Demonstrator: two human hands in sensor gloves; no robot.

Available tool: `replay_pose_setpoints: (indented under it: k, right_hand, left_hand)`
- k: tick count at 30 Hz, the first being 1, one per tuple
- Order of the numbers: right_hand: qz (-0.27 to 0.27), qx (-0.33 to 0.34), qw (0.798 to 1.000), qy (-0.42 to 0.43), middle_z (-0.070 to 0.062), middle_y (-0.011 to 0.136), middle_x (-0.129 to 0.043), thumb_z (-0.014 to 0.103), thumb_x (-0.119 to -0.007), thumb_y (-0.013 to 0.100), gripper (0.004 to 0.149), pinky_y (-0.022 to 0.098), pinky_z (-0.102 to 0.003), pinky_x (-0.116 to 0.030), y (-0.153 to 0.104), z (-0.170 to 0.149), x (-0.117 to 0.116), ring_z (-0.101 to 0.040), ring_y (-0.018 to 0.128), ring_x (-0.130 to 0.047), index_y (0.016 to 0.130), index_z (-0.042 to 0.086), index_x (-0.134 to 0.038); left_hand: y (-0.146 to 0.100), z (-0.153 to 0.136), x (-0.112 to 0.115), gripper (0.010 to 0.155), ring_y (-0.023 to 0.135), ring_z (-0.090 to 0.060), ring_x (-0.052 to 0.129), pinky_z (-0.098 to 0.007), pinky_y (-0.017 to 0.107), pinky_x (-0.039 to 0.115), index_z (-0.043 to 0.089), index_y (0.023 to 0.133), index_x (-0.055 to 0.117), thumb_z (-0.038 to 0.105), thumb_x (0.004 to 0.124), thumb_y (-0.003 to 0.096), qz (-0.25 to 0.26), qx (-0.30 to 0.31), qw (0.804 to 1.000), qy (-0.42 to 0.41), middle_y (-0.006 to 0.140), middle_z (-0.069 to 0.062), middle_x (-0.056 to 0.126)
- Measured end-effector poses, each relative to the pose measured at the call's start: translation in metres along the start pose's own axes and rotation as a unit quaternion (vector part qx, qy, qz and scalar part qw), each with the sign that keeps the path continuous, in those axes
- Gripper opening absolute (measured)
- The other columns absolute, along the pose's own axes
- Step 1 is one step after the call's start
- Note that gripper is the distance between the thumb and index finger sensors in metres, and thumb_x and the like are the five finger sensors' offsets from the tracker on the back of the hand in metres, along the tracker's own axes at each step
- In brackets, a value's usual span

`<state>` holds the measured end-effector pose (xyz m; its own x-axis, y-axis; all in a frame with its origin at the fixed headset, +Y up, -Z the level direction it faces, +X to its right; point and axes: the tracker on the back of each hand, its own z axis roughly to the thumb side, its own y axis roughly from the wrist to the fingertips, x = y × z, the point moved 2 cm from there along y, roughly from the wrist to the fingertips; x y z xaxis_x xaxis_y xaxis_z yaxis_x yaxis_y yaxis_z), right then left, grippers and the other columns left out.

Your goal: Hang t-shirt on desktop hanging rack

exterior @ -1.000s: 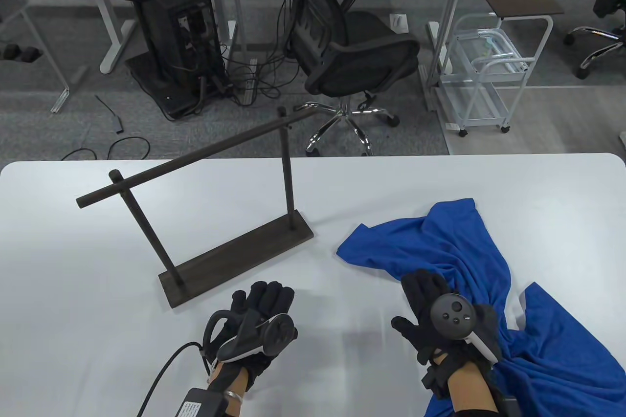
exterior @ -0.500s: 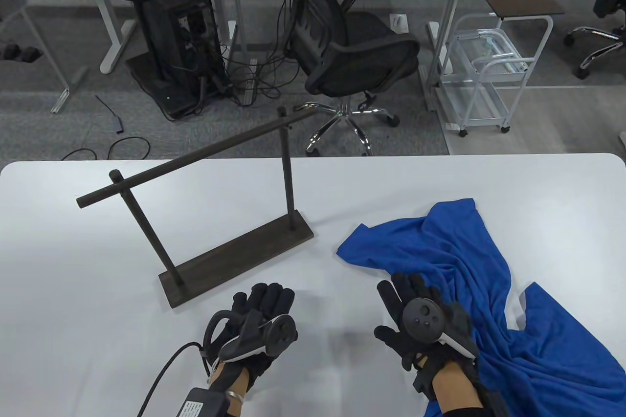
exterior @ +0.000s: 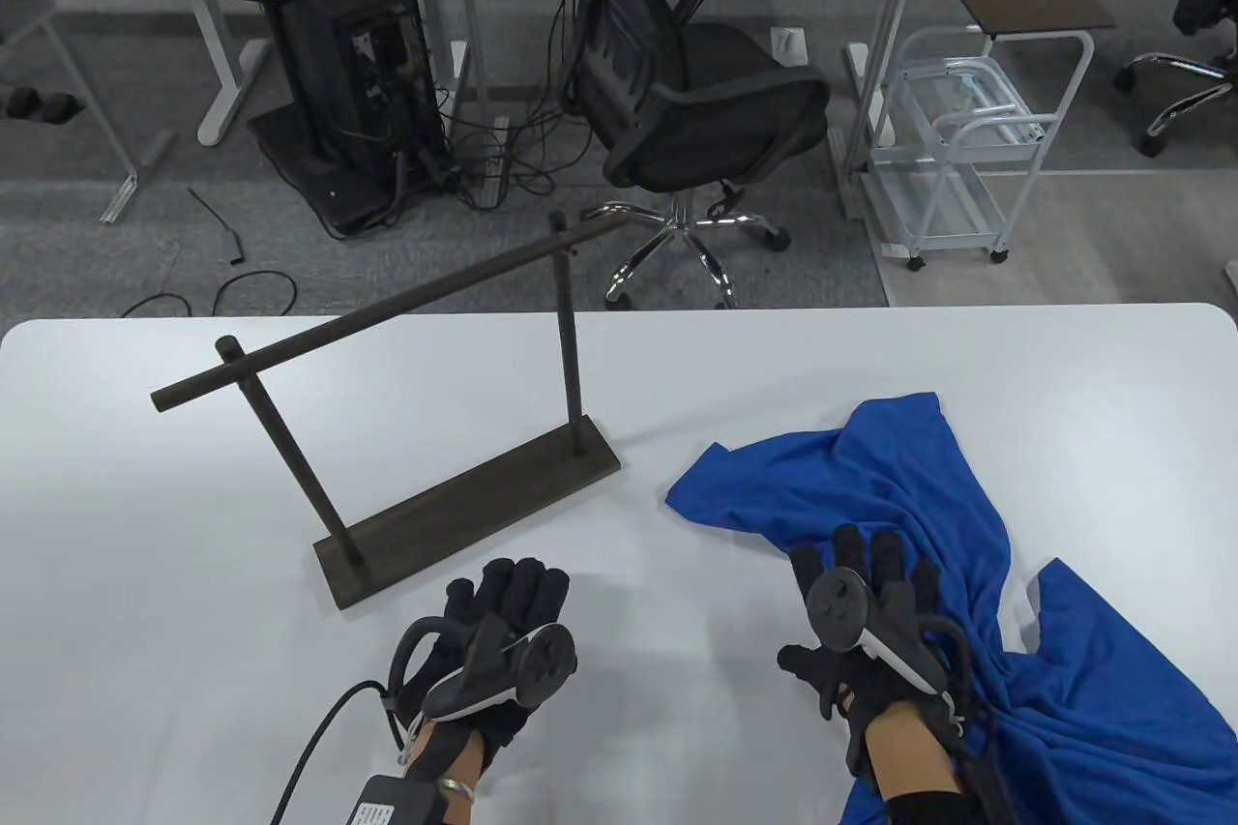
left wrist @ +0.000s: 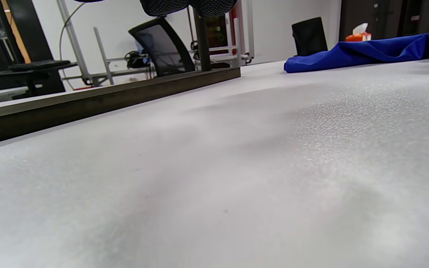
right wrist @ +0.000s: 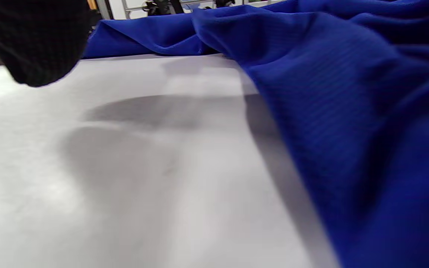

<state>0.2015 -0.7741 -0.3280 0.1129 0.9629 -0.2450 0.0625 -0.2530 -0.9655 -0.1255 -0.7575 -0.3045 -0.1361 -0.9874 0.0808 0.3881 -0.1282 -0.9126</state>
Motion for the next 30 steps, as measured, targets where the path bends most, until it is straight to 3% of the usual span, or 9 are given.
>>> replay_pose_setpoints:
  k: [8,17,27,30]
  right_hand:
    - [0.045,-0.116,0.992,-0.019,0.012,0.099,0.019,0.056,-0.083,0.03,0.1,0.063,-0.062,0.017,0.025,-0.03,-0.002,-0.026,0.093,0.024,0.088,0.051,-0.001]
    - [0.099,-0.233,0.965,0.072,0.014,0.095,0.025,0.059,-0.086,0.027,0.107,0.062,-0.06,0.021,0.047,-0.074,0.0,-0.024,0.091,0.029,0.083,0.053,0.004]
    - [0.147,-0.281,0.932,0.173,0.013,0.091,0.028,0.062,-0.092,0.015,0.117,0.063,-0.062,0.019,0.056,-0.11,-0.016,-0.023,0.089,0.032,0.08,0.056,0.005]
    - [0.16,-0.281,0.925,0.198,0.004,0.102,0.013,0.063,-0.092,0.015,0.115,0.07,-0.064,0.007,0.056,-0.114,-0.021,-0.031,0.096,0.017,0.084,0.054,0.0]
  left_hand:
    - [-0.002,-0.001,0.001,0.082,0.105,-0.047,0.046,-0.07,0.069,0.048,0.019,0.109,0.028,0.061,0.051,0.0437,-0.005,-0.002,1.0,0.01,0.115,-0.017,0.037]
    - [-0.001,-0.006,0.007,0.082,0.105,-0.047,0.045,-0.07,0.069,0.047,0.019,0.109,0.028,0.061,0.051,0.0438,-0.017,-0.01,1.0,0.012,0.115,-0.017,0.037]
    - [0.002,-0.009,0.015,0.081,0.105,-0.046,0.045,-0.07,0.069,0.047,0.019,0.109,0.028,0.061,0.051,0.0437,-0.036,-0.014,0.999,0.011,0.115,-0.016,0.037]
    - [0.001,-0.009,0.015,0.082,0.105,-0.047,0.045,-0.07,0.069,0.047,0.019,0.109,0.028,0.061,0.051,0.0436,-0.037,-0.014,0.999,0.011,0.115,-0.016,0.037]
